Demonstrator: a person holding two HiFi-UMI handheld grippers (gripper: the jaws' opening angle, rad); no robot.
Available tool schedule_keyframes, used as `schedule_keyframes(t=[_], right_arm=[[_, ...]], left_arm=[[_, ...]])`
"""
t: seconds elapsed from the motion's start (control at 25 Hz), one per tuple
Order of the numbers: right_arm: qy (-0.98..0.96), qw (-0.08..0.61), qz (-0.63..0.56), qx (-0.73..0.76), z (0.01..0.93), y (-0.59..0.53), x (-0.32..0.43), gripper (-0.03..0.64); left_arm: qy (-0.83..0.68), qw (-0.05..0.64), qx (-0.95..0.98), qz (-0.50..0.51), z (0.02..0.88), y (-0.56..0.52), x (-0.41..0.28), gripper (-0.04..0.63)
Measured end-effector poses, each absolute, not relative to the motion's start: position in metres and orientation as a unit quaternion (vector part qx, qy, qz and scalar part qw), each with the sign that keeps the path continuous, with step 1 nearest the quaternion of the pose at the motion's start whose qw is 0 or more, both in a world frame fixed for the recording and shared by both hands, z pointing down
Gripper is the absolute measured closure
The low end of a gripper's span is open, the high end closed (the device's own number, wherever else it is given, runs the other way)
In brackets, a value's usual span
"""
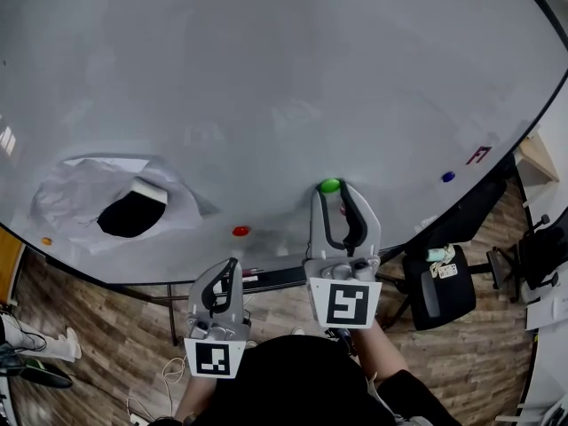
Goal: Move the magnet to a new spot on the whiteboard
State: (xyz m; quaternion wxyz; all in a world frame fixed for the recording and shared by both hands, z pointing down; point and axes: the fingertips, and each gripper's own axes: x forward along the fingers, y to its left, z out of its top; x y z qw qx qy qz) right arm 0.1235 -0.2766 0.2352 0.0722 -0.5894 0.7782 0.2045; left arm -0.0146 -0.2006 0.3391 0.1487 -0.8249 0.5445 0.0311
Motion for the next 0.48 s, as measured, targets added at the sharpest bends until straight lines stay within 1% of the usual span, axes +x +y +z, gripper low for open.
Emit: schedule_keyframes(t=[0.08,0.24,0.48], right_arm=[[0.78,0.081,0.201,-0.587,0.231,-0.276,0.123,0.491],[0.784,0.064,0.196,-0.586,0.238,-0.276,0.12,0.491],[0.784,0.063,0.215,-0.579,0.233,-0.264,0.108,0.491]], left_arm=[[0.543,0.148,-0.826,0.03,0.34,-0.2,-0.017,0.594],[0.54,0.149,-0.828,0.028,0.342,-0.198,-0.022,0.594],[0.539,0.147,-0.829,0.032,0.342,-0.194,-0.029,0.594]])
